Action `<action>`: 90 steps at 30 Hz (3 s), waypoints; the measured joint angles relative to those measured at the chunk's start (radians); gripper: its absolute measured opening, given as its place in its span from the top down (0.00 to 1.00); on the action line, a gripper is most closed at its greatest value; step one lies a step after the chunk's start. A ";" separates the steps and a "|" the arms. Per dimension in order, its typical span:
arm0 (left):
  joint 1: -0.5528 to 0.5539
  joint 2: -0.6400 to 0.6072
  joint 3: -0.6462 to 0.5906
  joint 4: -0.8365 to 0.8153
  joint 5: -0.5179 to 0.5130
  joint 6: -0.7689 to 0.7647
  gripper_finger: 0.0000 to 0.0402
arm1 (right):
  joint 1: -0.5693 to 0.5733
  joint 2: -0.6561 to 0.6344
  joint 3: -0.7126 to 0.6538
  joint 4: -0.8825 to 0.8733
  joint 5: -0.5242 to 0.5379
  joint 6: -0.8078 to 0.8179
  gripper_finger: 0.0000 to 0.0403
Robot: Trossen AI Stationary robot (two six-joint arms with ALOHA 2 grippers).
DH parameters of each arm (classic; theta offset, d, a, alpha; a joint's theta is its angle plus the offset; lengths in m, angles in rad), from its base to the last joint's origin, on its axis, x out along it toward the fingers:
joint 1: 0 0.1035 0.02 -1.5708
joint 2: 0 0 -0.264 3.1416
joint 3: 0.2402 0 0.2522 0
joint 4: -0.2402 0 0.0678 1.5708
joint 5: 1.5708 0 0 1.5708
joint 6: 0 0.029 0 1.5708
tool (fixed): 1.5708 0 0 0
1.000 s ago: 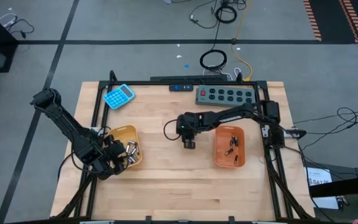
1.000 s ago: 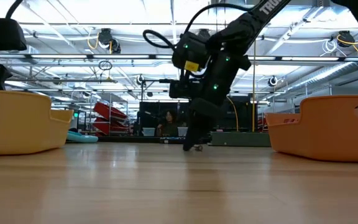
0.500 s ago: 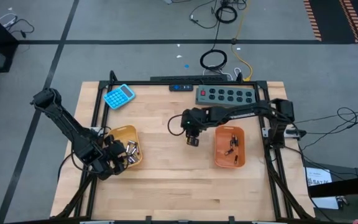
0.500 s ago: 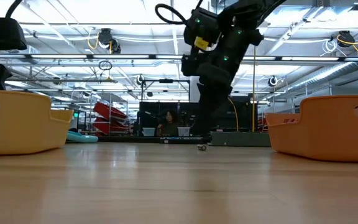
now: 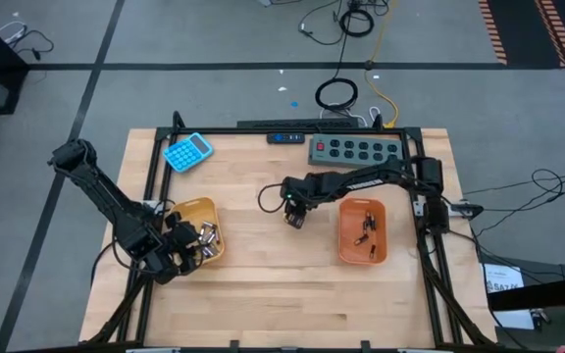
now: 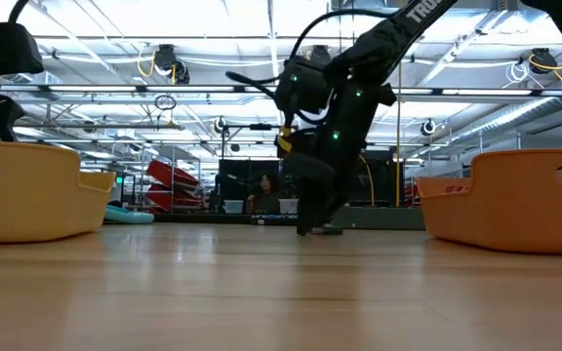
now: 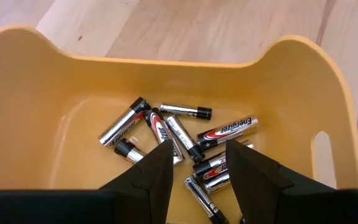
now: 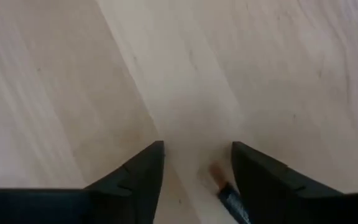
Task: Sort batteries
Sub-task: Put the brown battery into the orange bin, then return to Home Position
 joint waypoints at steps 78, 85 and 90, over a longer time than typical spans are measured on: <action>0.016 0.000 0.000 0.275 -0.113 0.087 0.61 | 0.260 -0.598 -0.096 -0.653 0.059 -0.022 0.97; 0.016 0.000 0.000 0.298 -0.352 0.193 0.61 | 0.310 -0.757 -0.378 -0.569 0.085 0.222 0.81; 0.019 0.000 0.000 0.389 -0.426 0.187 0.61 | 0.377 -0.835 -0.433 -0.536 0.114 0.359 0.64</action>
